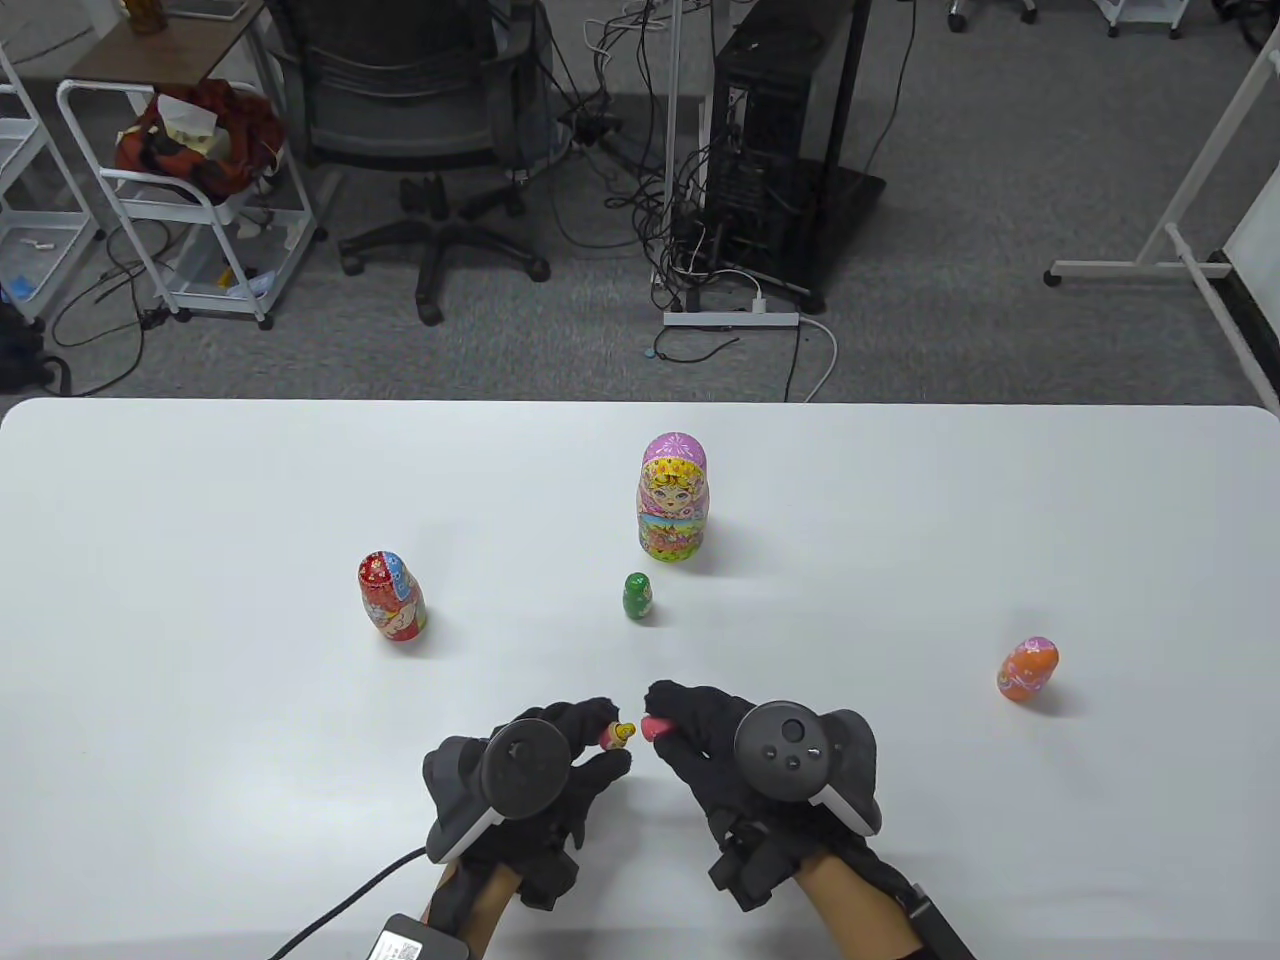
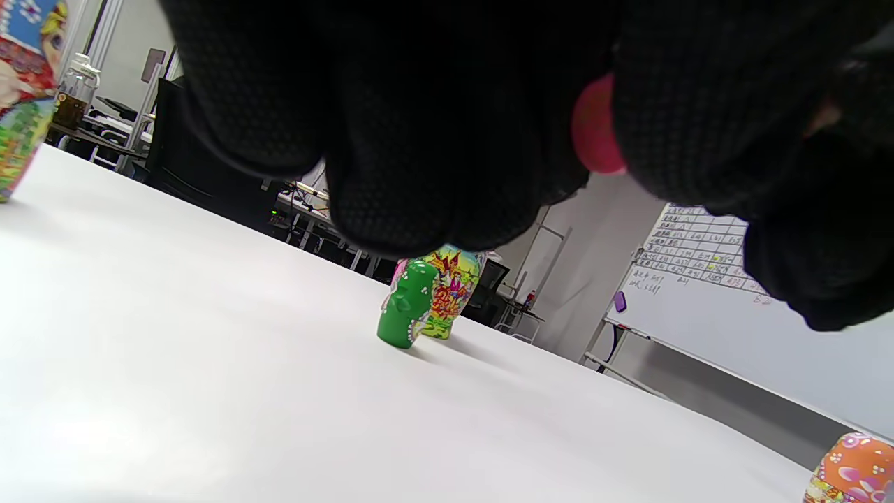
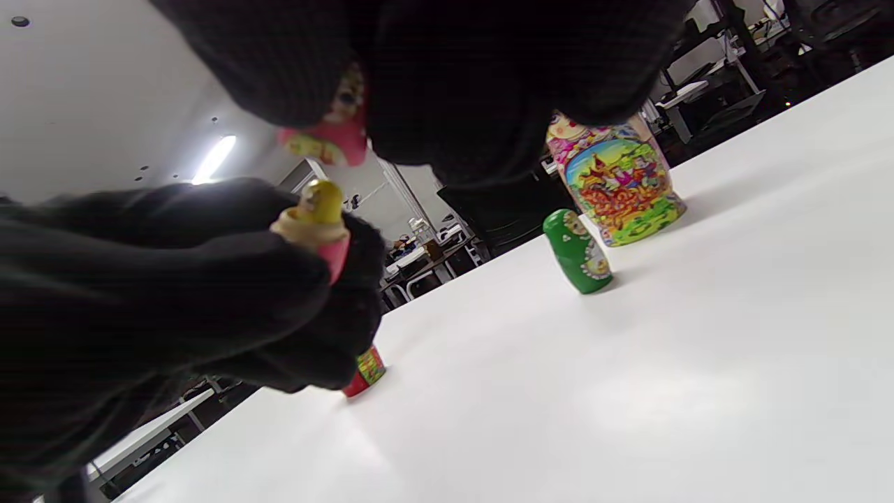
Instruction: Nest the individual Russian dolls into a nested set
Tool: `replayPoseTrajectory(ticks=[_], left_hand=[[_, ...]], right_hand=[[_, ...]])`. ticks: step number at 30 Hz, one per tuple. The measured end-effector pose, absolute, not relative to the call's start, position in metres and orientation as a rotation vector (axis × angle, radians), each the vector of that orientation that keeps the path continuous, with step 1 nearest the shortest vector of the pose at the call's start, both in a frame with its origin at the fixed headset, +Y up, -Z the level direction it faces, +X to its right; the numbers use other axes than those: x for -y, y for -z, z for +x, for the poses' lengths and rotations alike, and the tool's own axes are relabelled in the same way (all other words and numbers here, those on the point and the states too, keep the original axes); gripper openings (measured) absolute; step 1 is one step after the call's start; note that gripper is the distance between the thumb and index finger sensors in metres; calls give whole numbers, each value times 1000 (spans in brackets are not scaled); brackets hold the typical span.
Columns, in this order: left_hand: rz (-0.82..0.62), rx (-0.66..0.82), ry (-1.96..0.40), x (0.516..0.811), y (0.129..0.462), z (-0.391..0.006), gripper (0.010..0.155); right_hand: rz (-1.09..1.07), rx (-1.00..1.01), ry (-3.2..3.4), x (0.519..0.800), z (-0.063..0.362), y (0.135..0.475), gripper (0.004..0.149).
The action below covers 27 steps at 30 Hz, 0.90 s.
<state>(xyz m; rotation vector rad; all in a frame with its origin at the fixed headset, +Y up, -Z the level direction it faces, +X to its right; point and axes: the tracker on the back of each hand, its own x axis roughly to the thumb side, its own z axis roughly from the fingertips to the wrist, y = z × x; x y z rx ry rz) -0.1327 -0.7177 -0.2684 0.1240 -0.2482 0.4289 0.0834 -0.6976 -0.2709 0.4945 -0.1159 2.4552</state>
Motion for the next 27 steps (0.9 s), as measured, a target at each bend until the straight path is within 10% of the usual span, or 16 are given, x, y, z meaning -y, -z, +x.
replayPoseTrajectory(ticks=[27], left_hand=[[234,307,-319,713,258,-119,59]], right_hand=[[482,5,-2372,709,78,274,48]])
